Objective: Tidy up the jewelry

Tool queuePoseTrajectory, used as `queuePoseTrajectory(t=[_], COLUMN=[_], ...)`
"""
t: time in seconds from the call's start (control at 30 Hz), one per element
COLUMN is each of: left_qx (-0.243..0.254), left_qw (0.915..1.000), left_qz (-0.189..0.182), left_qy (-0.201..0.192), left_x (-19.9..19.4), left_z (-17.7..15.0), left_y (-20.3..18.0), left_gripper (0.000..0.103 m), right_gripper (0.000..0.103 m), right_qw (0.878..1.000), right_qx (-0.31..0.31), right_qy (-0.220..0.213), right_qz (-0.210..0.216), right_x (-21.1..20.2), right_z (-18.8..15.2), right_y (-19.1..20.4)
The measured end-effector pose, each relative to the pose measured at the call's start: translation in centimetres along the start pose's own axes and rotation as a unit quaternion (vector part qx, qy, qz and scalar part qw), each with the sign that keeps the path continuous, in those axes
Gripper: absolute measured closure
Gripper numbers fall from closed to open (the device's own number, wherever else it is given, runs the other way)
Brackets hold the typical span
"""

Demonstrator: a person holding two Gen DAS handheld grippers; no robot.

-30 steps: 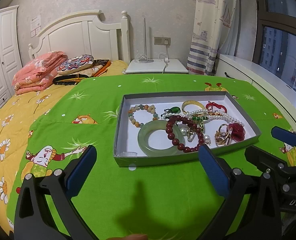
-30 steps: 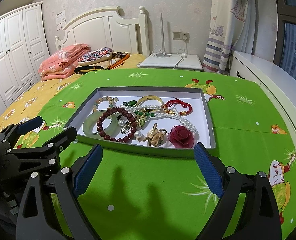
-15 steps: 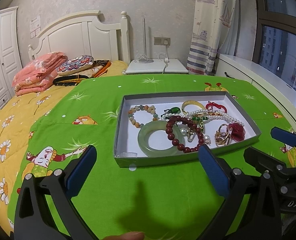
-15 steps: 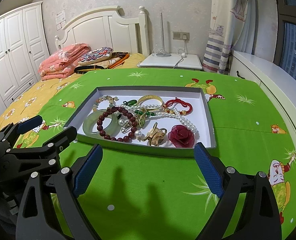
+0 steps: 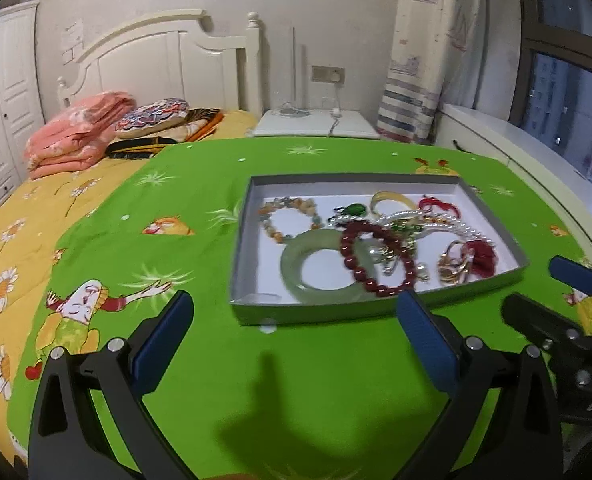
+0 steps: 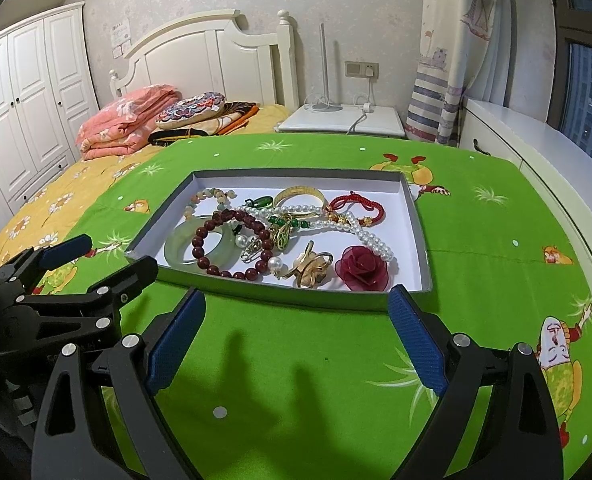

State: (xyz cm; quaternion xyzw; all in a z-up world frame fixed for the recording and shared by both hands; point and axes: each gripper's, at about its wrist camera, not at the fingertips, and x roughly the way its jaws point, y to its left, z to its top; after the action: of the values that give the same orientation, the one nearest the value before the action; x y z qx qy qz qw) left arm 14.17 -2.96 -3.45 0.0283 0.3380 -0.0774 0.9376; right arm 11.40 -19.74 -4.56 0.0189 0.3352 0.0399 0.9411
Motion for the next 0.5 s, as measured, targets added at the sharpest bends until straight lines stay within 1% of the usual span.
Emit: queuePoseTrajectory(t=[0.07, 0.13, 0.23, 0.37, 0.5], left_qx=[0.006, 0.014, 0.024, 0.036, 0.045], left_qw=[0.9998, 0.9982, 0.9953, 0.9946, 0.9943], left_qz=[0.002, 0.010, 0.011, 0.013, 0.037], left_qy=[0.018, 0.057, 0.093, 0.096, 0.089], left_x=[0.6, 1.7, 3.0, 4.0, 5.2], left_z=[-0.1, -0.2, -0.6, -1.1, -1.2], left_y=[0.1, 0.3, 0.4, 0.2, 0.5], left_gripper=[0.004, 0.004, 0.004, 0.004, 0.004], right_gripper=[0.016, 0.016, 0.016, 0.016, 0.016], right_qw=[1.000, 1.000, 1.000, 0.998, 0.997], right_qx=[-0.001, -0.001, -0.004, -0.009, -0.006], right_qy=[0.002, 0.006, 0.017, 0.052, 0.069], right_qz=[0.000, -0.003, -0.010, -0.025, -0.042], right_x=[0.1, 0.3, 1.0, 2.9, 4.8], right_z=[-0.2, -0.4, -0.7, -1.5, -1.9], right_y=[0.0, 0.0, -0.2, -0.5, -1.2])
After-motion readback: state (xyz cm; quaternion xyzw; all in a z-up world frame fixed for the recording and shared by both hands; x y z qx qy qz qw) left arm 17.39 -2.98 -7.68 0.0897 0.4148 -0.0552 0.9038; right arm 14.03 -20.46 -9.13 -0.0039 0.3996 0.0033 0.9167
